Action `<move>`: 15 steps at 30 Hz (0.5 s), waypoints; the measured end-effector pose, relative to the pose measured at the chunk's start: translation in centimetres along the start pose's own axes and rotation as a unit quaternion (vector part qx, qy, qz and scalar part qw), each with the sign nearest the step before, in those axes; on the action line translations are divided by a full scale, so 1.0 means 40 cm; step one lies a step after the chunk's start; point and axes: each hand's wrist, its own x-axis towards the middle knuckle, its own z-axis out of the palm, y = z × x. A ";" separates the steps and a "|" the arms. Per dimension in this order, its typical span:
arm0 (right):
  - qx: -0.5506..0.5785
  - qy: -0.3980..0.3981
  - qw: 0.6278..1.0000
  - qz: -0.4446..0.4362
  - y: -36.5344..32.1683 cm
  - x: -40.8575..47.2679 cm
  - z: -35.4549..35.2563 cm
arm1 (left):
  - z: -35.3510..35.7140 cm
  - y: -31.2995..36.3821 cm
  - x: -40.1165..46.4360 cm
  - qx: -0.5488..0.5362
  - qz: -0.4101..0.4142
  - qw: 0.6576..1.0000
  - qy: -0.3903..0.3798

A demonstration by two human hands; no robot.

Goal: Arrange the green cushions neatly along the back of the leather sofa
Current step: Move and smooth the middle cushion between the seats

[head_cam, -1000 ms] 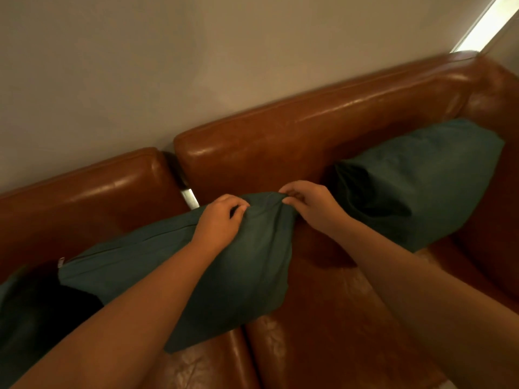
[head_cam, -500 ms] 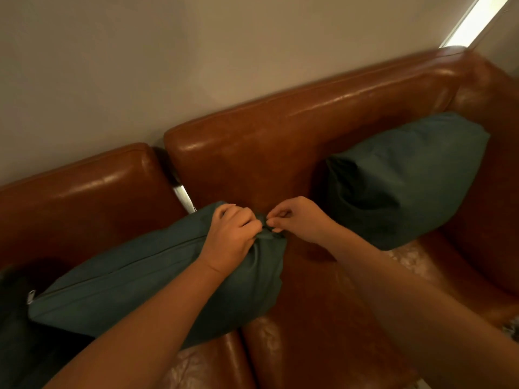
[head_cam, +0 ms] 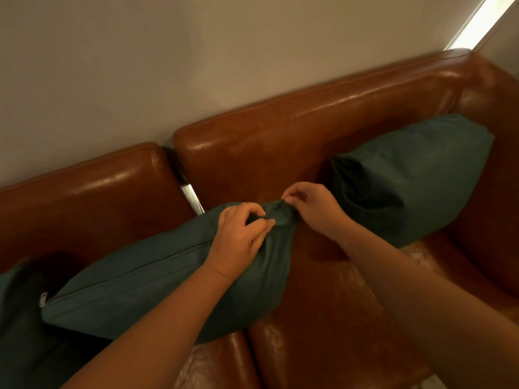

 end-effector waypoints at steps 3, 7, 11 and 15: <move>0.269 -0.047 0.939 0.209 0.003 0.002 -0.004 | -0.009 0.017 -0.001 -0.077 -0.062 0.995 -0.022; 0.427 -0.080 0.862 0.260 0.018 -0.010 0.010 | -0.021 0.047 0.044 -0.192 -0.215 0.957 -0.025; 0.444 -0.067 0.861 0.239 0.025 -0.030 0.036 | -0.015 0.054 0.103 -0.151 -0.313 0.933 -0.097; 0.422 -0.077 0.877 0.218 0.019 -0.052 0.021 | -0.020 0.039 0.127 -0.095 -0.243 0.955 -0.140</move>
